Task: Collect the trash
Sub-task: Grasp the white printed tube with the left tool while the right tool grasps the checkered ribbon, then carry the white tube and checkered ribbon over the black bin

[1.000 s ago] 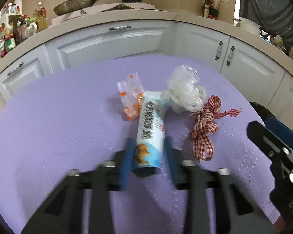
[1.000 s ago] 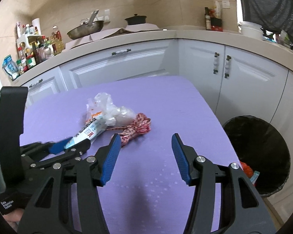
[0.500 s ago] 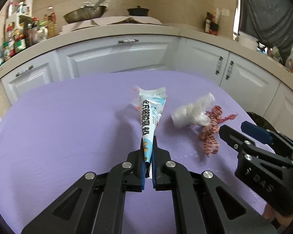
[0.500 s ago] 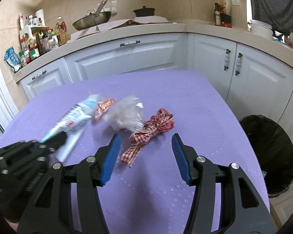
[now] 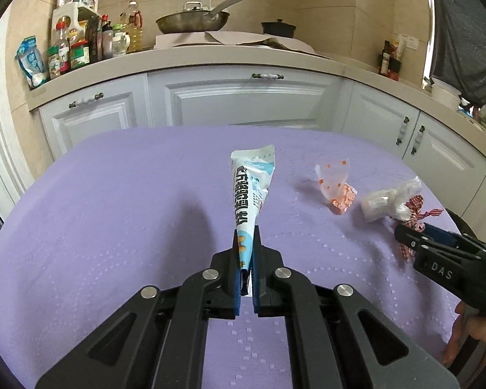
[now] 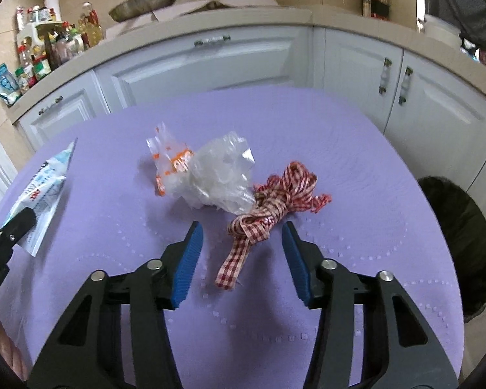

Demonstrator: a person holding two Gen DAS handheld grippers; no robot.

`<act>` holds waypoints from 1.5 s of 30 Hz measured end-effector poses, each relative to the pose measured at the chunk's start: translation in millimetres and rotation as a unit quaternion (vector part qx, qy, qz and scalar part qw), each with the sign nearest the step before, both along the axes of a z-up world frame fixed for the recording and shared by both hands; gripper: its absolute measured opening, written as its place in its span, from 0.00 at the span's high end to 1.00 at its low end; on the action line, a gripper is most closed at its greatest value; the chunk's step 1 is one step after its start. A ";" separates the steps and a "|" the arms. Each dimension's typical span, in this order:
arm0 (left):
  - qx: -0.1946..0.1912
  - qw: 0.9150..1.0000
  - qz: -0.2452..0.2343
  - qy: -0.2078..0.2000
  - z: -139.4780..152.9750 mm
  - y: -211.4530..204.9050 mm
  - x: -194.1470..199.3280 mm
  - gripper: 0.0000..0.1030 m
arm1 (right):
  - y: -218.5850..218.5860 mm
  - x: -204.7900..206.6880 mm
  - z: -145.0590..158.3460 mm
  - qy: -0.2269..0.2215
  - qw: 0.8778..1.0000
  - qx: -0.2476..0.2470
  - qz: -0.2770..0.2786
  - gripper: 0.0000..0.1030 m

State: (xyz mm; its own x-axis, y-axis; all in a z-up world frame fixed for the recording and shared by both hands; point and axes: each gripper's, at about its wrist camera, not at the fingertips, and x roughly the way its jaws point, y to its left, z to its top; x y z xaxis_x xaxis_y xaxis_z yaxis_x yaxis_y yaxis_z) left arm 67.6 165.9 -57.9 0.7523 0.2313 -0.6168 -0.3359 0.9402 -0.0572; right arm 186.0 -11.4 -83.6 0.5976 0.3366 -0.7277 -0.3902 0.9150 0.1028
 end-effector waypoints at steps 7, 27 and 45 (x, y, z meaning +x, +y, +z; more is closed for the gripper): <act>-0.005 1.000 -0.011 0.001 -3.6 -5.9 -1.0 0.95 | -14.0 5.8 -3.4 0.020 0.999 0.023 -0.010 0.85; 0.014 0.999 -0.033 -0.014 6.5 -43.7 -5.2 0.95 | -64.3 -28.8 19.9 -0.061 0.998 0.024 -0.008 0.88; 0.024 0.994 -0.103 -0.033 20.9 -116.4 9.9 0.95 | -150.3 -39.2 40.8 -0.101 0.991 0.043 -0.070 0.88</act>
